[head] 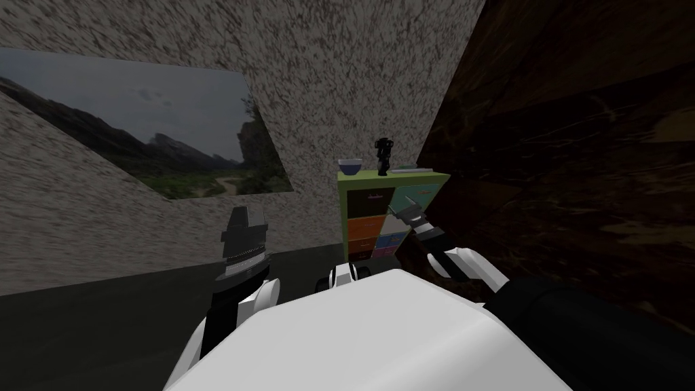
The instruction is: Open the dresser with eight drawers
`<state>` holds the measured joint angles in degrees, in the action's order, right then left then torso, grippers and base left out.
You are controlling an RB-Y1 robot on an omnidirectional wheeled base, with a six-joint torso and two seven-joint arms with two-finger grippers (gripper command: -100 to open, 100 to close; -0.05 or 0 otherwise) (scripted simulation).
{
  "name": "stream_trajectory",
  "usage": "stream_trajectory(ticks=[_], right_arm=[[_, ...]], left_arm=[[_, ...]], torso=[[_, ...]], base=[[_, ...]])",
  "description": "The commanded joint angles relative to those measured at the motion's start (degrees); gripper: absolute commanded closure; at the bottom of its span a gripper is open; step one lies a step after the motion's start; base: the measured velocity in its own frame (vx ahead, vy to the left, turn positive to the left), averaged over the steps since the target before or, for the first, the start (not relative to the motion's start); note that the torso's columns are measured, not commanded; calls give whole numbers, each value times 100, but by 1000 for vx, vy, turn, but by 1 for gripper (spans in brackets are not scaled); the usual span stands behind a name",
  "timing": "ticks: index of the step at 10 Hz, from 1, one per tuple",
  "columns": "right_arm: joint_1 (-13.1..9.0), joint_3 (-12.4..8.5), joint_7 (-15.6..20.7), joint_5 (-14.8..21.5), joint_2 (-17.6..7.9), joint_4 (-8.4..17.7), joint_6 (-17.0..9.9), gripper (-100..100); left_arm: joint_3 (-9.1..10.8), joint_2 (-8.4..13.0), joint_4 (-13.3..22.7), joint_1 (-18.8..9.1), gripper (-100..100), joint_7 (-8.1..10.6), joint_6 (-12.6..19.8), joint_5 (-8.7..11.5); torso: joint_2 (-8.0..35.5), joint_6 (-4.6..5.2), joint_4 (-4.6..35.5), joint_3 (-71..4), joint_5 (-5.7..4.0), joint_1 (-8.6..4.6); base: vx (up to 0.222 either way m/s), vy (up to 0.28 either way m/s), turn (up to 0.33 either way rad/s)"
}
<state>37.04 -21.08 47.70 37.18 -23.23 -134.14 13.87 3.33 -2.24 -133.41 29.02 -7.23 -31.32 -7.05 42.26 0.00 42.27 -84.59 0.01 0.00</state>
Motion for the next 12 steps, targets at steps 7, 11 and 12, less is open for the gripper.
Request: stream_trajectory(ticks=[7, 11, 12], right_arm=[[164, -549, 1107, 1198, -819, 125, -259, -100], [241, -624, 1048, 1167, -949, 43, -320, -100], [249, -634, 1026, 1161, -964, 30, -342, 100]], left_arm=[[1, 1, 0, 0, 0, 0, 0, 0], [1, 1, 0, 1, 0, 0, 0, 0], [1, 2, 0, 0, 0, 0, 0, 0]], torso=[[1, 0, 0, 1, -3, -5], [-23, 0, -5, -12, -6, -16], [-7, -1, -4, -6, -5, -11]], base=[[27, 128, -34], [55, 51, -17], [10, 3, 3]])
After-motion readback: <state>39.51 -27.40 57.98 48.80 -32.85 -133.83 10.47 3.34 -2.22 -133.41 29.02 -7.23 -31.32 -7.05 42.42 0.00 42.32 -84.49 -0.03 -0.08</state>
